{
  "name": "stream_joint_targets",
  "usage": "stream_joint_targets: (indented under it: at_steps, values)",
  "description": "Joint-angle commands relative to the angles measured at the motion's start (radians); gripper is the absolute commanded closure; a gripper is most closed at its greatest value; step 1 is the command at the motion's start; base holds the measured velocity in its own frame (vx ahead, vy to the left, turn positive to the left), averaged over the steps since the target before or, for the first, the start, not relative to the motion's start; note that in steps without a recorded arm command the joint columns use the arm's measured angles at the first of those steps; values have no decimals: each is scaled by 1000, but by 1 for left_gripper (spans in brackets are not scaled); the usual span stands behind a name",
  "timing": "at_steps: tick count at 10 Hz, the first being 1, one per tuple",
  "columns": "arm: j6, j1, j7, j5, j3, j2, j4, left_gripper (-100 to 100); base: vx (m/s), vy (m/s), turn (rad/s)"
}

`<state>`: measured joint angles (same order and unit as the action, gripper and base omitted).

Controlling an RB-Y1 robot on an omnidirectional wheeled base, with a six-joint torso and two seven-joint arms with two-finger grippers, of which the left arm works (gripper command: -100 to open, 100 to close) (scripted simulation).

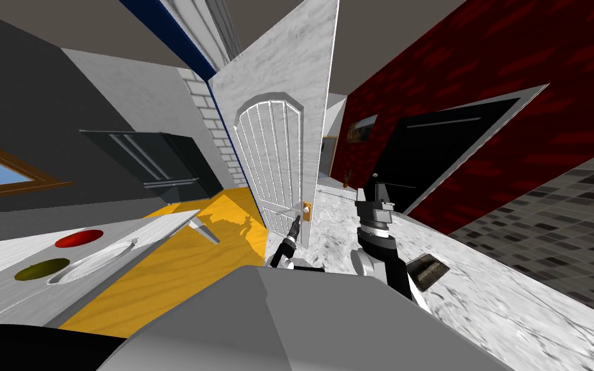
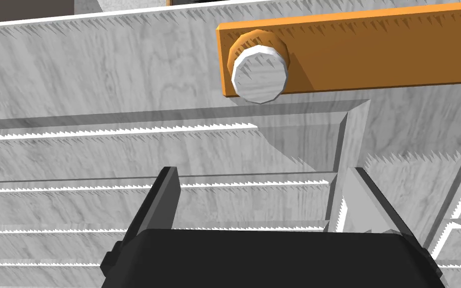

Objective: Push the door open

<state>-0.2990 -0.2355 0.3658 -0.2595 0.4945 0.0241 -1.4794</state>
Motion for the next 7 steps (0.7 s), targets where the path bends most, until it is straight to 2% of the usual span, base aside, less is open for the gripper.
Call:
stream_joint_targets:
  at_steps: [1,2,3,4,5,6,7]
  values:
    - [-1,15,-2,2,-7,8,16,-100,222,-100,-9]
    - [1,22,-3,4,-12,4,21,-100,223,-99,-10]
    - [4,32,-5,5,-19,-13,29,-100,216,-94,-20]
    - [6,39,-6,7,-24,-39,35,-100,203,-106,-23]
    - [7,43,-6,8,-26,-53,38,-100,186,-95,-6]
    - [3,39,-4,8,-24,-46,38,-100,82,-40,5]
    - [3,39,-4,8,-24,-46,38,100,-6,3,3]
